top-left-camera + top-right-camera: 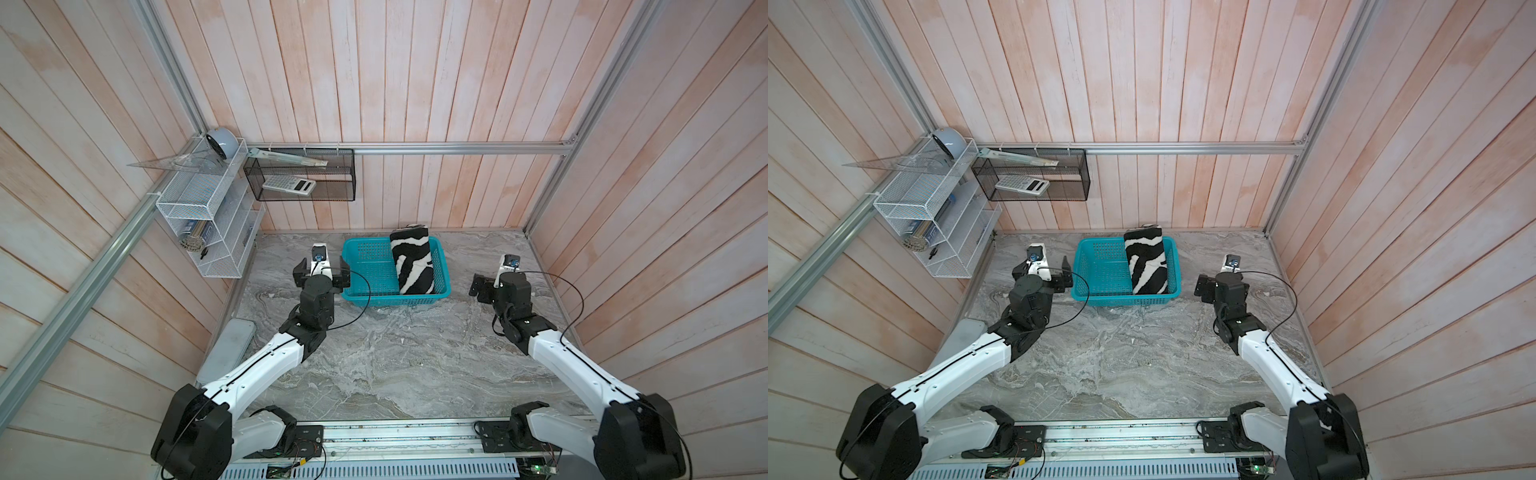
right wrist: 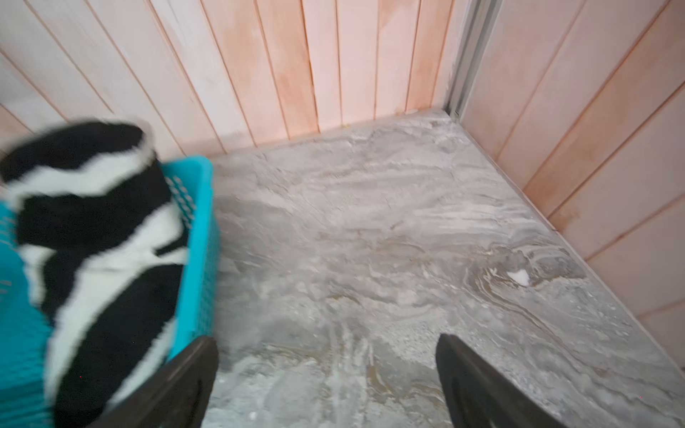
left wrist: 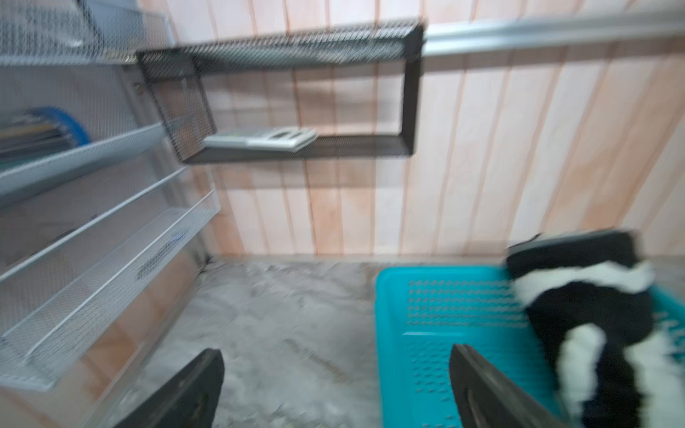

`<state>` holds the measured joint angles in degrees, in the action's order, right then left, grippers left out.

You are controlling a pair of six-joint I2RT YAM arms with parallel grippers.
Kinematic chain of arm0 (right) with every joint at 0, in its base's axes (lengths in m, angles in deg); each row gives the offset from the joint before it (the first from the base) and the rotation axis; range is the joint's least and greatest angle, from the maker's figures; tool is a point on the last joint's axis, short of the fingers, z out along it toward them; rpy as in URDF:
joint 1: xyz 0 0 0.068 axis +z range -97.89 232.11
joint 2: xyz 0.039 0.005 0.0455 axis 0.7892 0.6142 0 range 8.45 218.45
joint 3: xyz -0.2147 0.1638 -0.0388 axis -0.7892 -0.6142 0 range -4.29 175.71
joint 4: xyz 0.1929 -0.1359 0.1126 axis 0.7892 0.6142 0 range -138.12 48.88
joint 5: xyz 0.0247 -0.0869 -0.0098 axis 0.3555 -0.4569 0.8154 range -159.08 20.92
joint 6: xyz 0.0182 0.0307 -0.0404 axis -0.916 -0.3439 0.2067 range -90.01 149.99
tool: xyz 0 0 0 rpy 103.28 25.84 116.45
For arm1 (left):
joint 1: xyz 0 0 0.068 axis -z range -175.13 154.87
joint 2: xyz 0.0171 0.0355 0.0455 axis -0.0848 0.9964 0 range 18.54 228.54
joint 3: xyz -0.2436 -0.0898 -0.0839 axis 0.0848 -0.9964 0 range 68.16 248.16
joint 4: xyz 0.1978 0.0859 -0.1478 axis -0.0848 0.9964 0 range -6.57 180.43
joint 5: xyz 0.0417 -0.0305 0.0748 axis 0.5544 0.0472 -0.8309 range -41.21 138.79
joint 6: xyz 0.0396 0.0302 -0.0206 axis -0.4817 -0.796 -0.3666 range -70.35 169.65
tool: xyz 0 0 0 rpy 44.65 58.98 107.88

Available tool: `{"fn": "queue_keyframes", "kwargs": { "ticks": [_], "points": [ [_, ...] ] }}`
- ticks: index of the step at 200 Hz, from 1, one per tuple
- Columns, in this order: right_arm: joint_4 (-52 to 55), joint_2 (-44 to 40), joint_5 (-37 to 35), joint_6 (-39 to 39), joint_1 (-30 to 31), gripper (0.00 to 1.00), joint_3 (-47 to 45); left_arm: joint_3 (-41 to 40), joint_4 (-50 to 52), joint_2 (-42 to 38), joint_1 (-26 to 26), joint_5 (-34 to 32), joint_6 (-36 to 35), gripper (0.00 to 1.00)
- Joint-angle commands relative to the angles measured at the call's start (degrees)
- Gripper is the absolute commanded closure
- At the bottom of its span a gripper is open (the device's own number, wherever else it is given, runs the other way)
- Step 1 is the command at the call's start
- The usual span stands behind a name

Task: Roll up the pillowcase
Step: Reset both arms

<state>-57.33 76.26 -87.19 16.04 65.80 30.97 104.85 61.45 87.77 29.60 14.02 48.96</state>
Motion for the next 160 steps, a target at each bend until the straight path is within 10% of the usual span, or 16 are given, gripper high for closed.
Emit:
{"fn": "queue_keyframes", "kwargs": {
  "ticks": [1,35,114,160],
  "points": [
    [-10.17,-1.48,0.40,11.13,-2.09,0.02,-2.04,-5.16,-5.09,-1.87,-5.36,-4.02,1.34,0.00],
    [-12.54,0.27,4.71,17.48,-2.09,0.02,-9.19,-12.55,-10.33,0.48,-6.45,-5.08,3.11,0.00],
    [-70.55,26.03,1.83,17.88,-5.35,0.02,-24.79,-18.06,-38.49,16.63,-9.12,-8.08,-5.26,0.00],
    [-43.91,21.52,6.16,12.69,-10.24,0.02,-13.87,-19.27,-42.07,22.32,-20.85,8.09,4.65,0.00]
  ]
}}
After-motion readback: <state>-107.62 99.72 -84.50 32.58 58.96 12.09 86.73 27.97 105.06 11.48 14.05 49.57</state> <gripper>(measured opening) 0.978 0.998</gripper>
